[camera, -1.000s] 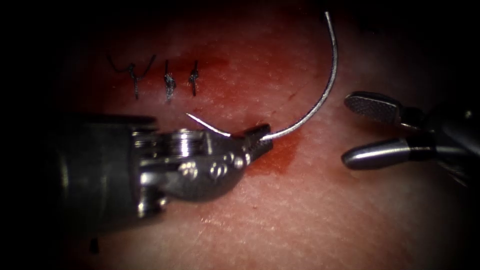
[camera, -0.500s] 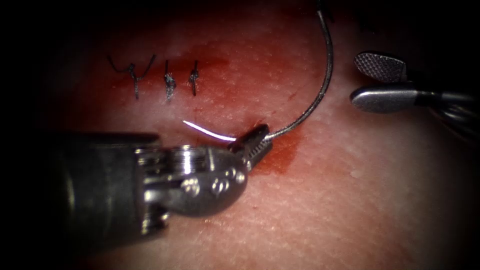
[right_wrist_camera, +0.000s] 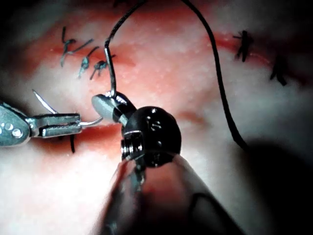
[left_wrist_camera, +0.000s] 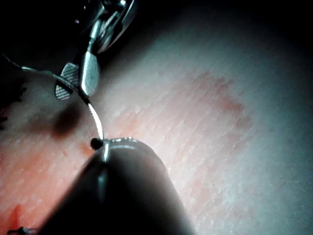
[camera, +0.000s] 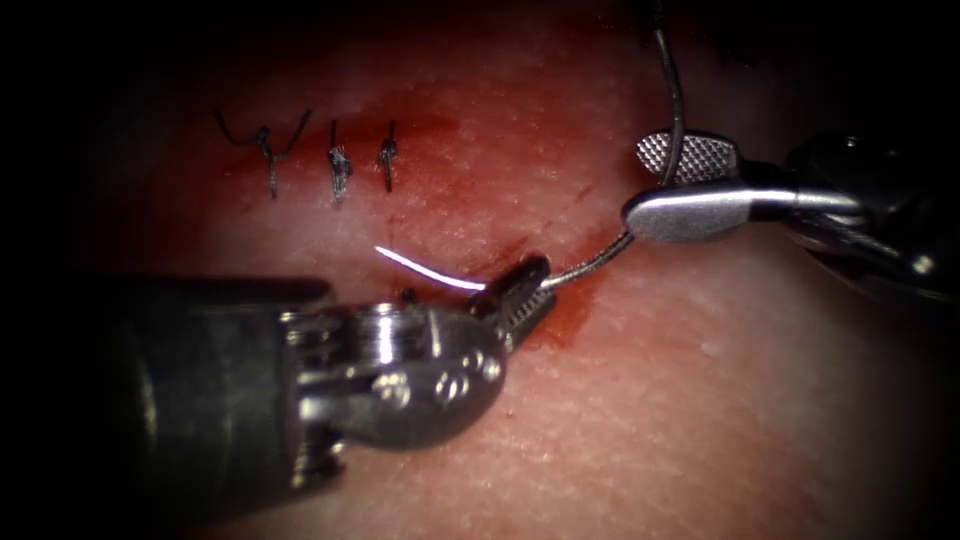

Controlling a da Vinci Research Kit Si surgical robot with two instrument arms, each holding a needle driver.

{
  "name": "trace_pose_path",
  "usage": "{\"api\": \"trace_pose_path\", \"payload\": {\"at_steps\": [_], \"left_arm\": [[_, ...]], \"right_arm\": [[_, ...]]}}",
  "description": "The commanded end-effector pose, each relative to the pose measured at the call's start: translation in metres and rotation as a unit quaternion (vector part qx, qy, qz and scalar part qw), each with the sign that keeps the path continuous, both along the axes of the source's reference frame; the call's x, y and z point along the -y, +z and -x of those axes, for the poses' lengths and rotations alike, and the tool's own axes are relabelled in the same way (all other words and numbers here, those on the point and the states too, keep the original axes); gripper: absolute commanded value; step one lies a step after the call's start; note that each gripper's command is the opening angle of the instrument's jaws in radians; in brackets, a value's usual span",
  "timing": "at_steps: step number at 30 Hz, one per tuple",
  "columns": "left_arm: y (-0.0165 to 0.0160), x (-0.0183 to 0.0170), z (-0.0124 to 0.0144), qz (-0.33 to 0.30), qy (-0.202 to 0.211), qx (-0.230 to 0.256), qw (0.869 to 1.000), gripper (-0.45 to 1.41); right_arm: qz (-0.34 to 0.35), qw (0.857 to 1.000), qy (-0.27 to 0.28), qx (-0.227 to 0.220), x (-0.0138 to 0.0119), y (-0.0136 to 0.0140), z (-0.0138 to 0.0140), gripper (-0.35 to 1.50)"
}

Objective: Wound Closure

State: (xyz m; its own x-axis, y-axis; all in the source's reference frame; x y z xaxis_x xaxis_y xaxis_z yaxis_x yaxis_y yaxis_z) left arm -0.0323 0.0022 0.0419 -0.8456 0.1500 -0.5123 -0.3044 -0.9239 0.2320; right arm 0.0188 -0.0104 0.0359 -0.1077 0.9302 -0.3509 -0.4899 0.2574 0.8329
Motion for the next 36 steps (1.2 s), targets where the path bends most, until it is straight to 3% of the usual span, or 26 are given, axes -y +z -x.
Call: {"api": "trace_pose_path", "payload": {"at_steps": [1, 7, 8, 9, 10, 11, 12, 13, 17, 22, 26, 29, 30, 32, 36], "left_arm": [[0.0006, 0.0005, 0.0007, 0.000, 0.004, 0.001, 1.000, -0.45], [0.0004, 0.0011, 0.0011, 0.004, 0.019, 0.008, 1.000, -0.45], [0.0003, 0.0011, 0.0011, 0.004, 0.019, 0.009, 1.000, -0.33], [0.0002, 0.0012, 0.0012, 0.004, 0.022, 0.013, 1.000, -0.10], [0.0000, 0.0013, 0.0012, 0.003, 0.024, 0.017, 1.000, 0.26], [-0.0004, 0.0013, 0.0012, 0.001, 0.029, 0.028, 0.999, 0.79], [-0.0008, 0.0013, 0.0012, -0.004, 0.029, 0.039, 0.999, 0.98], [-0.0016, 0.0012, 0.0013, -0.017, 0.023, 0.063, 0.998, 0.98], [-0.0031, 0.0009, 0.0013, -0.041, 0.036, 0.079, 0.995, 1.06], [-0.0057, -0.0004, 0.0011, -0.134, 0.040, 0.098, 0.985, 1.06], [-0.0075, -0.0026, 0.0009, -0.181, 0.026, 0.133, 0.974, 1.03], [-0.0080, -0.0040, 0.0002, -0.223, 0.041, 0.157, 0.961, 1.01], [-0.0078, -0.0054, -0.0007, -0.279, 0.035, 0.170, 0.944, 1.01], [-0.0077, -0.0057, -0.0009, -0.295, 0.031, 0.177, 0.939, 1.01], [-0.0061, -0.0069, -0.0023, -0.351, 0.055, 0.221, 0.908, 1.00]], "right_arm": [[0.001, 1.000, 0.007, 0.007, -0.0002, 0.0006, -0.0012, -0.35], [0.008, 0.999, 0.019, 0.027, -0.0008, 0.0007, -0.0011, -0.35], [0.012, 0.999, 0.017, 0.029, -0.0010, 0.0006, -0.0009, -0.35], [0.023, 0.999, 0.015, 0.029, -0.0011, 0.0006, -0.0006, -0.35], [0.035, 0.999, 0.014, 0.028, -0.0013, 0.0005, -0.0003, -0.35], [0.060, 0.998, 0.015, 0.024, -0.0017, 0.0004, 0.0003, -0.35], [0.076, 0.997, 0.010, 0.027, -0.0018, 0.0003, 0.0005, -0.35], [0.121, 0.992, -0.021, 0.022, -0.0020, 0.0003, 0.0010, -0.35], [0.177, 0.982, -0.057, 0.013, -0.0021, 0.0004, 0.0011, -0.35], [0.255, 0.962, -0.101, -0.006, -0.0022, 0.0005, 0.0007, -0.35], [0.343, 0.928, -0.142, -0.020, -0.0020, 0.0003, 0.0000, -0.35], [0.381, 0.908, -0.172, -0.027, -0.0019, 0.0001, -0.0005, -0.35], [0.419, 0.888, -0.187, -0.037, -0.0017, -0.0002, -0.0009, -0.35], [0.424, 0.884, -0.191, -0.042, -0.0017, -0.0003, -0.0010, -0.35], [0.455, 0.862, -0.216, -0.062, -0.0015, -0.0007, -0.0019, -0.35]]}}
